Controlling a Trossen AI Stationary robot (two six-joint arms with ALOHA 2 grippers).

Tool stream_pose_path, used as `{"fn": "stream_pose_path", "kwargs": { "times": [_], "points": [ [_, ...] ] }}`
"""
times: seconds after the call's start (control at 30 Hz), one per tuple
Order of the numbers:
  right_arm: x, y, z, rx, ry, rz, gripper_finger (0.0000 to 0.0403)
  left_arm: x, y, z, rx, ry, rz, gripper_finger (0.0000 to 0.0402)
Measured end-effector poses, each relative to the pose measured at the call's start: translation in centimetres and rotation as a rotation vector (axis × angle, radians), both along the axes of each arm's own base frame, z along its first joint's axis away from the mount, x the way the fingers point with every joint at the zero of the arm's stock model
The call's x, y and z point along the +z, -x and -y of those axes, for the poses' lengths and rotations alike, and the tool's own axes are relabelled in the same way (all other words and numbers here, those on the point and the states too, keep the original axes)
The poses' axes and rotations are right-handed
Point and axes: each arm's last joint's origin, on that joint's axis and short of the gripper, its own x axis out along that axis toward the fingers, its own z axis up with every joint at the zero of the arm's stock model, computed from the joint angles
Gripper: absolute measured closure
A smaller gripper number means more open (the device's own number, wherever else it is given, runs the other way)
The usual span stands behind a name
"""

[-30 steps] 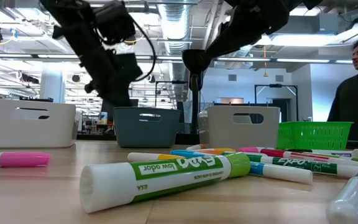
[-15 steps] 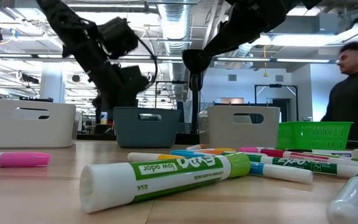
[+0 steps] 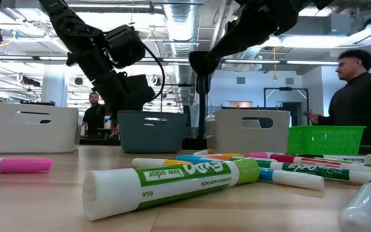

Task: Pick & Place Markers
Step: Put the dark blue big marker pen into the blue bin, then put the yellow highlighter pen into the green bin

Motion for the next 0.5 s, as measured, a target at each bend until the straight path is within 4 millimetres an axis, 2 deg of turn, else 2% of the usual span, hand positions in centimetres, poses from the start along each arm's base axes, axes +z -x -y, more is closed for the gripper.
{"fn": "stream_pose_path", "kwargs": {
  "times": [0.3,0.5],
  "points": [
    [0.0,0.0,0.0,0.0,0.0,-0.002,0.0202,0.1,0.0,0.0,-0.002,-0.004,0.006,0.0286],
    [-0.1,0.0,0.0,0.001,-0.002,-0.006,0.0197,2.0,0.2,0.2,-0.027,-0.024,0.074,0.0284]
  ]
}}
